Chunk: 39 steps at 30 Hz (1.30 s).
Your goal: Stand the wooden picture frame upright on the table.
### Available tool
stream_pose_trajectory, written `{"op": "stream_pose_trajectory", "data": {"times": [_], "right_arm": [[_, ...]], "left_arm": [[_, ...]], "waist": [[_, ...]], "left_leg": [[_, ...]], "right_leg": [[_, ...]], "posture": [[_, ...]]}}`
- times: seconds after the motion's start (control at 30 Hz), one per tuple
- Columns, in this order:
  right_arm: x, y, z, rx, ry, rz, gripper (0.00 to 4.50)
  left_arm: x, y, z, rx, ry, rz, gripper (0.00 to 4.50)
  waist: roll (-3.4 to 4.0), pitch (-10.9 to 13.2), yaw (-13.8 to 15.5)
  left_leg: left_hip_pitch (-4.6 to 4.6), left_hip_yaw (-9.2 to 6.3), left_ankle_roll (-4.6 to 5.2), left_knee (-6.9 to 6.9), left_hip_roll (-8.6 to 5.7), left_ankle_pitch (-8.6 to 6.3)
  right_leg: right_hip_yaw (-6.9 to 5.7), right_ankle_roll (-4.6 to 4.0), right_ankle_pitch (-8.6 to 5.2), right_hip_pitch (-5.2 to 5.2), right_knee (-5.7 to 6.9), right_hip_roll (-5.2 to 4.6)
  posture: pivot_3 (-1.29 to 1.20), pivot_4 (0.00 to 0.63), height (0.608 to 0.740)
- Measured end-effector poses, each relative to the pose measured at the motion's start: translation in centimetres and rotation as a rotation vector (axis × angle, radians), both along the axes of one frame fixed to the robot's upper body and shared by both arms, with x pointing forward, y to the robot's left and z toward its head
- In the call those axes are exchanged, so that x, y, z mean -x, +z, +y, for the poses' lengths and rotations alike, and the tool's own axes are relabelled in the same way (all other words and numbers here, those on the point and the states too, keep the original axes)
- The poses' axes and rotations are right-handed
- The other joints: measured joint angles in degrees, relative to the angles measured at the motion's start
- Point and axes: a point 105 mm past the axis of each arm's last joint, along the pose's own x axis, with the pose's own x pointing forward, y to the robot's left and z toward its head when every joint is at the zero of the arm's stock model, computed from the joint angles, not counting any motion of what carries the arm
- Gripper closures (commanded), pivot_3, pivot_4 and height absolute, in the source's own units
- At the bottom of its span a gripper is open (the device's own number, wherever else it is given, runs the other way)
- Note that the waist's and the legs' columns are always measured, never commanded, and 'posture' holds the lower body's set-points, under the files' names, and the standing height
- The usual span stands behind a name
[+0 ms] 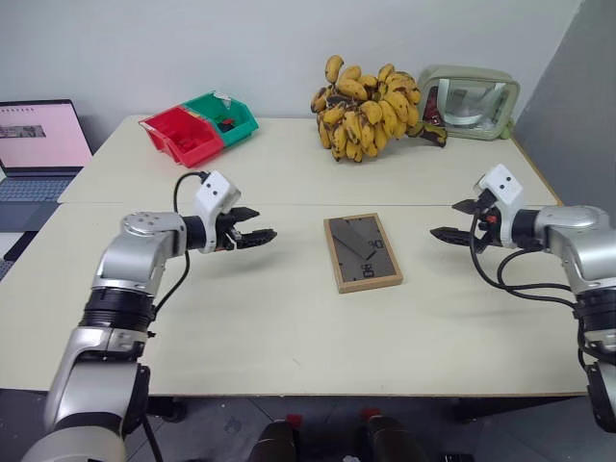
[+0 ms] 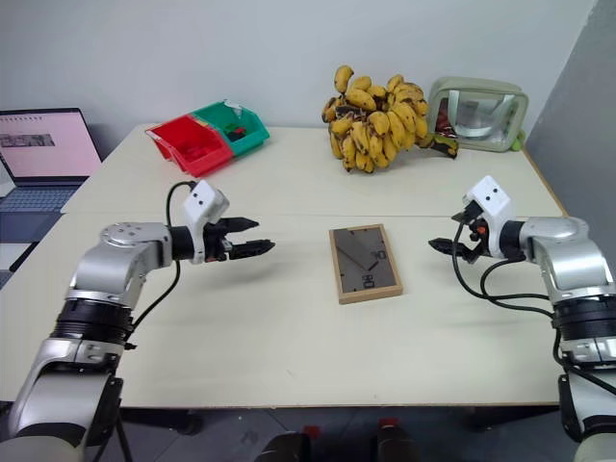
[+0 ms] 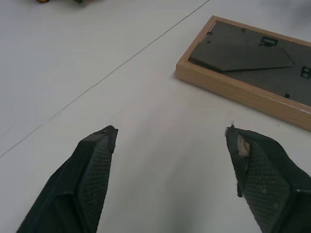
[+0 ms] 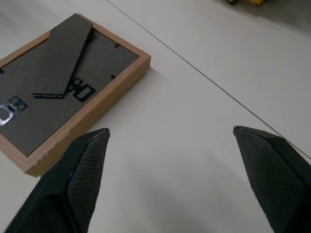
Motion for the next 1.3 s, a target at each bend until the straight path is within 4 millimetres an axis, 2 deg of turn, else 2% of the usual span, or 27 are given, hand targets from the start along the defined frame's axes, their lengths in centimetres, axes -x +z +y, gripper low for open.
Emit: {"op": "stream_pose_trajectory", "data": {"times": [0.13,0.37,0.43,0.7,0.83,0.9,1.03,1.13,1.3], "right_arm": [[-0.4,-0.9,0.5,0.023,0.014,0.012,2.02],[-0.8,-1.0,0.4,0.049,0.020,-0.001,3.94],[-1.1,-1.3,0.5,0.058,0.016,-0.005,4.45],[-2.9,-4.4,3.1,0.099,0.002,-0.003,4.45],[-2.9,-5.4,6.1,0.078,0.053,0.000,4.45],[-2.8,-5.6,7.5,0.067,0.086,-0.001,4.45],[-1.9,-5.3,8.4,0.057,0.121,-0.003,4.45],[0.2,-5.7,9.5,0.012,0.195,0.049,4.45],[2.9,-5.8,11.5,-0.013,0.302,0.106,4.45]], "left_arm": [[-0.6,0.1,-1.0,0.010,-0.021,-0.014,2.46],[-1.0,-0.7,-2.1,0.001,-0.051,-0.002,4.16],[-1.2,-1.3,-2.6,-0.007,-0.053,0.004,4.49],[-2.4,-4.2,-6.2,-0.033,-0.056,0.060,4.49],[-1.9,-5.6,-9.1,-0.062,-0.121,0.084,4.49],[-1.6,-6.1,-9.5,-0.090,-0.148,0.093,4.49],[-0.8,-6.2,-8.8,-0.110,-0.165,0.107,4.49],[-0.2,-6.1,-7.2,-0.134,-0.138,0.135,4.49],[0.9,-6.1,-5.6,-0.166,-0.094,0.183,4.49]], "waist": [[0.00,0.00,-0.04],[0.00,0.00,-0.06],[0.00,0.00,-0.13],[0.00,0.00,-0.31],[0.00,0.00,-0.42],[0.00,0.00,-0.52],[0.00,-0.01,-0.54],[0.01,-0.01,-0.66],[0.01,-0.01,-0.70]], "left_leg": [[-0.51,-0.01,-0.02,0.13,-0.01,0.01],[-0.47,-0.01,-0.01,0.16,-0.04,0.01],[-0.44,0.00,-0.01,0.16,-0.05,0.01],[-0.45,0.00,-0.02,0.18,-0.06,0.02],[-0.44,0.00,-0.03,0.18,-0.06,0.02],[-0.44,0.00,-0.03,0.18,-0.06,0.03],[-0.45,-0.04,-0.04,0.17,-0.02,0.03],[-0.42,-0.04,-0.02,0.17,0.00,0.02],[-0.35,-0.05,-0.03,0.22,0.00,0.03]], "right_leg": [[0.00,0.01,0.02,-0.51,0.19,-0.01],[-0.01,0.01,0.02,-0.51,0.32,-0.03],[0.00,0.01,0.02,-0.50,0.35,-0.03],[0.01,0.01,0.02,-0.53,0.41,-0.04],[0.01,0.01,0.02,-0.54,0.44,-0.03],[0.02,0.01,0.02,-0.56,0.49,-0.02],[0.02,0.01,0.02,-0.58,0.51,-0.01],[0.02,0.01,0.01,-0.59,0.57,0.03],[0.04,0.01,0.01,-0.58,0.76,0.05]], "posture": [[0.00,0.150,0.740],[0.00,0.150,0.740],[0.00,0.150,0.740],[0.00,0.150,0.740],[0.00,0.150,0.740],[0.00,0.150,0.740],[0.00,0.150,0.740],[0.00,0.150,0.740],[0.00,0.150,0.740]]}}
